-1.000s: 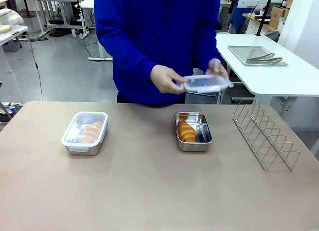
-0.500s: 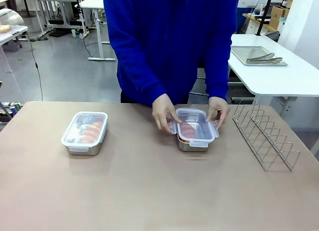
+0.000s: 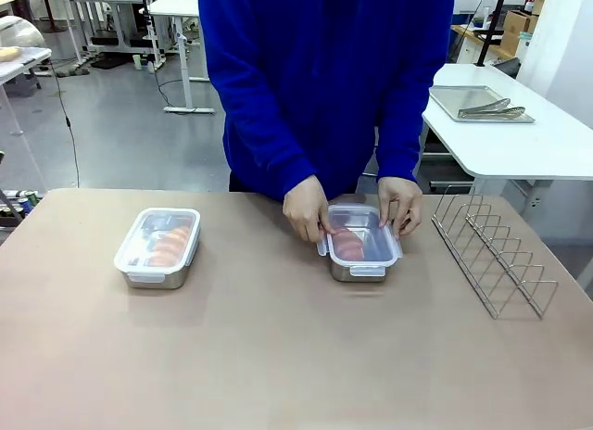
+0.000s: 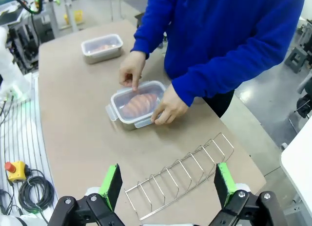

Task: Place the bread in airtight containers.
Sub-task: Release when the human grabs the Airtight Container lid.

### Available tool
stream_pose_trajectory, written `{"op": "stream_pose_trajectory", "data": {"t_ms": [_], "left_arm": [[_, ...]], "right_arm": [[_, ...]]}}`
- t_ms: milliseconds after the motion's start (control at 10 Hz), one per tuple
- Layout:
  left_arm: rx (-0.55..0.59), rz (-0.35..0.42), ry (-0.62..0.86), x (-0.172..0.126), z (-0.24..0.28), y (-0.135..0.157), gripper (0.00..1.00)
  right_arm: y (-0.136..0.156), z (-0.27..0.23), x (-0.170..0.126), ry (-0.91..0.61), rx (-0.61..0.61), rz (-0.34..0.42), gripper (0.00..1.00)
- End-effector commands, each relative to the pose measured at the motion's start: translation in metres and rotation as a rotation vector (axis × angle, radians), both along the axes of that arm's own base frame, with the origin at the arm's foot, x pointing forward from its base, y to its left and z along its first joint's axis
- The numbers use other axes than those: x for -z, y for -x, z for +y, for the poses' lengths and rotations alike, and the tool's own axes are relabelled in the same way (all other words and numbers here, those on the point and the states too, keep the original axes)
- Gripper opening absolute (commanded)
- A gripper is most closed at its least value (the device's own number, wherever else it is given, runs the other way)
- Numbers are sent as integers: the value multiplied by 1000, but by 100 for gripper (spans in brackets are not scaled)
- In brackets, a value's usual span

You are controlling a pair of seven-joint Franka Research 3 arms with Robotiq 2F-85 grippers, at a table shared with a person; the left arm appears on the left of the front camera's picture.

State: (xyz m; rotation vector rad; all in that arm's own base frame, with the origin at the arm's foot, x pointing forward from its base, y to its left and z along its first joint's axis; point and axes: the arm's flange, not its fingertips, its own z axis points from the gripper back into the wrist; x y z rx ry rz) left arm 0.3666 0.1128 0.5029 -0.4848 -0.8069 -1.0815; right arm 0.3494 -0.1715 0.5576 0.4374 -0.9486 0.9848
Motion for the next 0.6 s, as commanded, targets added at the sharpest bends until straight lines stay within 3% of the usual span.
{"op": "stream_pose_trajectory", "data": {"t_ms": [0,500], "left_arm": [[15,-24,14,1,-1,0,100],[15,-24,14,1,-1,0,100]], "right_arm": [[-1,1,-4,-23,0,-6,100],[-1,1,-4,-23,0,-6,100]]}}
